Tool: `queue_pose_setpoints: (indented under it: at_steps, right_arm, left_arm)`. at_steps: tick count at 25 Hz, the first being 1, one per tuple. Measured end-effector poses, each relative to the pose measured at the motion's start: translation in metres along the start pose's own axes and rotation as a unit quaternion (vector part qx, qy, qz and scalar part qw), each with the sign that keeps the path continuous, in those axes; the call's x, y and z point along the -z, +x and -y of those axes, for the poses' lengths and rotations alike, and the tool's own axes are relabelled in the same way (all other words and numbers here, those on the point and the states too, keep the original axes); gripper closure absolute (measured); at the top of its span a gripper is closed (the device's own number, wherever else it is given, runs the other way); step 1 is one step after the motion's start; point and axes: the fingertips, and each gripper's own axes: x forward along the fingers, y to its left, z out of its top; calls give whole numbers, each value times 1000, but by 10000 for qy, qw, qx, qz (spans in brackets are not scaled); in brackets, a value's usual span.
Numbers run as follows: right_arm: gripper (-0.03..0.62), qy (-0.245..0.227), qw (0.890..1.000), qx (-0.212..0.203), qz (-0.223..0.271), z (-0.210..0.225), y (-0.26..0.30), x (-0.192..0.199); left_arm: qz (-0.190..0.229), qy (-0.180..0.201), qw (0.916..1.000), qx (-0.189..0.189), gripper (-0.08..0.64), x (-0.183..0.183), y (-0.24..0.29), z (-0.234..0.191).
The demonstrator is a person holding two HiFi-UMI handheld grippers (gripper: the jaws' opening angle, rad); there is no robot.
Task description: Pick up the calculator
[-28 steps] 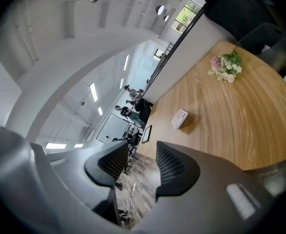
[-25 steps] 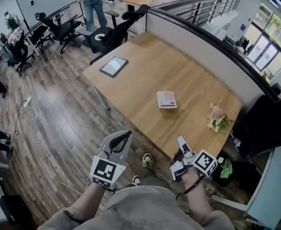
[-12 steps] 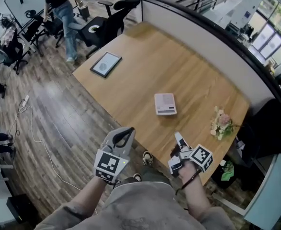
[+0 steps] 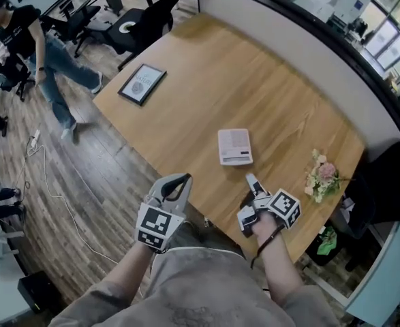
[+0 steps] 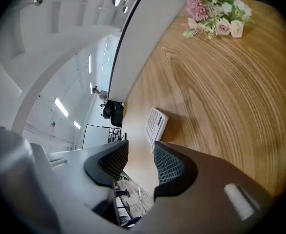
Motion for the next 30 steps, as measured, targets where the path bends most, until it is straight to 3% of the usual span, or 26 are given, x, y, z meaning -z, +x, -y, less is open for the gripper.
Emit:
queue_pose_setpoints:
  at_steps: [17,26,30]
  right_arm:
    - [417,929,9940,501,296,54,81,-4]
    - [419,975,9928,532,440,53,117,-2]
    - [494,1139,9905,509,571,55,121,-2]
  left_arm:
    - [-372,-30,9980,517,558,34,61,-33]
    - [-512,-7,9976,467,558,54,66,-63]
    - [-543,58,9975,438,558,57,61,-71]
